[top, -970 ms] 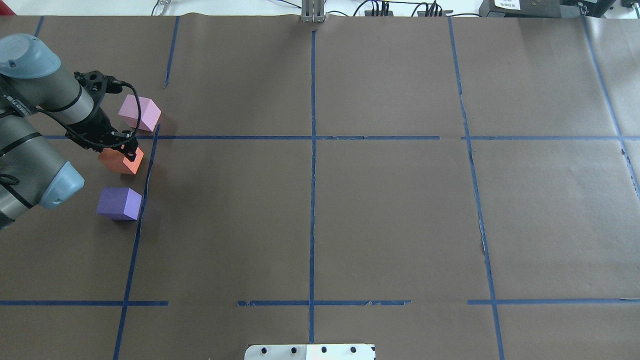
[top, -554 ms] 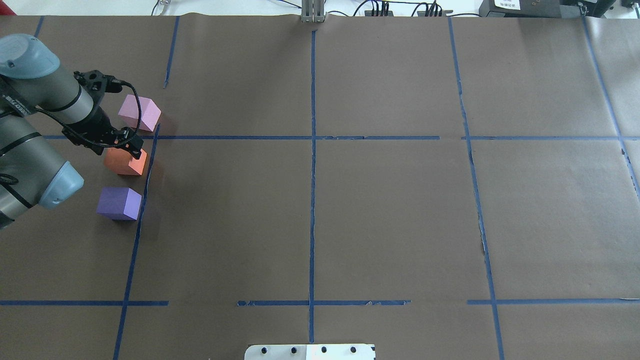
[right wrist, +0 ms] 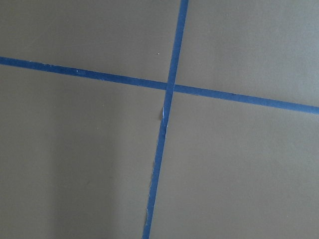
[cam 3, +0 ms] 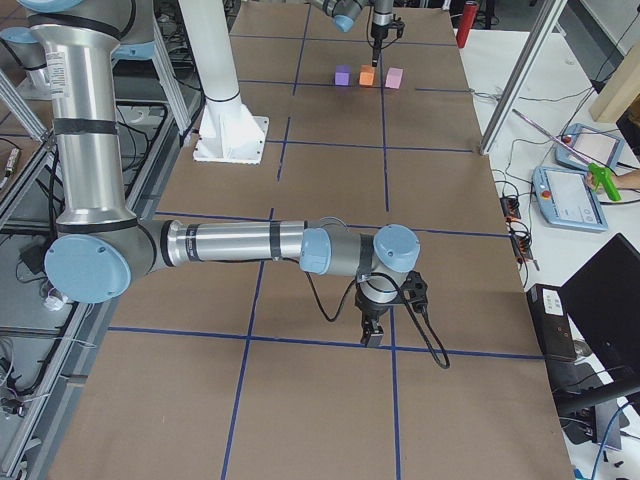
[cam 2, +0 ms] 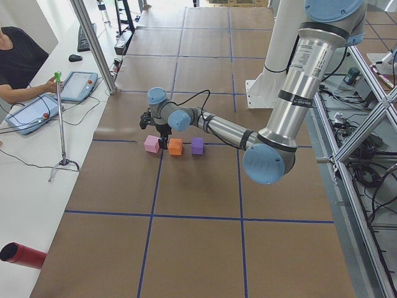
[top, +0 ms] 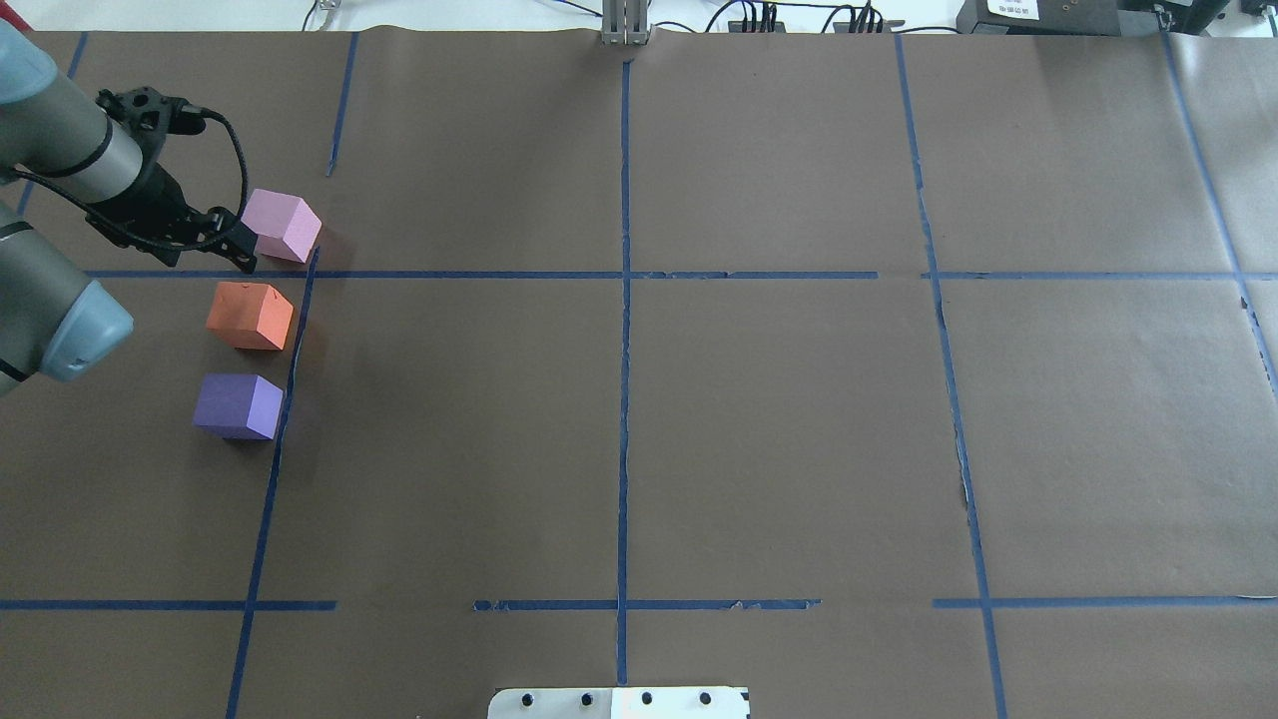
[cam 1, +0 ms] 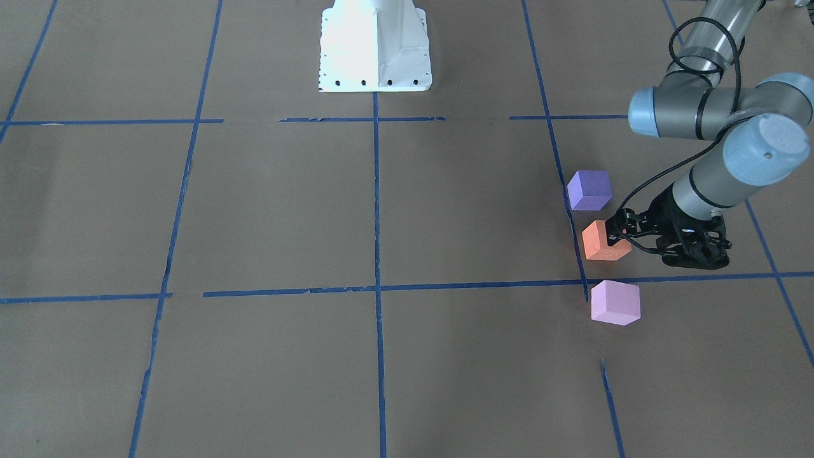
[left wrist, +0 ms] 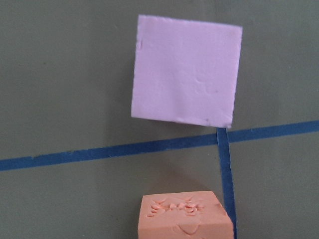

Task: Arrange blocks in a line
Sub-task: 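Open the left gripper and withdraw it away from the cubes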

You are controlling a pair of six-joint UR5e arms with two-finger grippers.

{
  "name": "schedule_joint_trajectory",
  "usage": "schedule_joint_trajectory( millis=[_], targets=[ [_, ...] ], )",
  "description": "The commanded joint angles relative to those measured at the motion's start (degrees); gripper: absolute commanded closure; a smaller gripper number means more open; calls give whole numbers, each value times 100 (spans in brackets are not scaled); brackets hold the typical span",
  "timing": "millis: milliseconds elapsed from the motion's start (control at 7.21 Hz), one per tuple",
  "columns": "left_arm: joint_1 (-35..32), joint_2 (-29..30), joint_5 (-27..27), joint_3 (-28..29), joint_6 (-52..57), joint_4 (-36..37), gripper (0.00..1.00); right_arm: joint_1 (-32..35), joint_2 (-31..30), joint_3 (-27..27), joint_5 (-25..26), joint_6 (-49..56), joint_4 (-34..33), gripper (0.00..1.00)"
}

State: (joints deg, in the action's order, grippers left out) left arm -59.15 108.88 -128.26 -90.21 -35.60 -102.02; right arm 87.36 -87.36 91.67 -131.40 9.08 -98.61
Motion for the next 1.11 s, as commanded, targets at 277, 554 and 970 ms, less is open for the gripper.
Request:
schedule_joint_trajectory(
  millis=[277, 554, 970],
  targets=[
    [-1761, -461, -102, -252, 2463, 850, 0, 0, 0, 0, 0, -2, 0, 0],
    [-2492, -1199, -208, -242, 3459, 772, 0, 0, 0, 0, 0, 7, 0, 0],
    [-3207, -1449, -226, 327, 4701, 780, 0, 0, 0, 8, 0, 7, 0, 0]
  ],
)
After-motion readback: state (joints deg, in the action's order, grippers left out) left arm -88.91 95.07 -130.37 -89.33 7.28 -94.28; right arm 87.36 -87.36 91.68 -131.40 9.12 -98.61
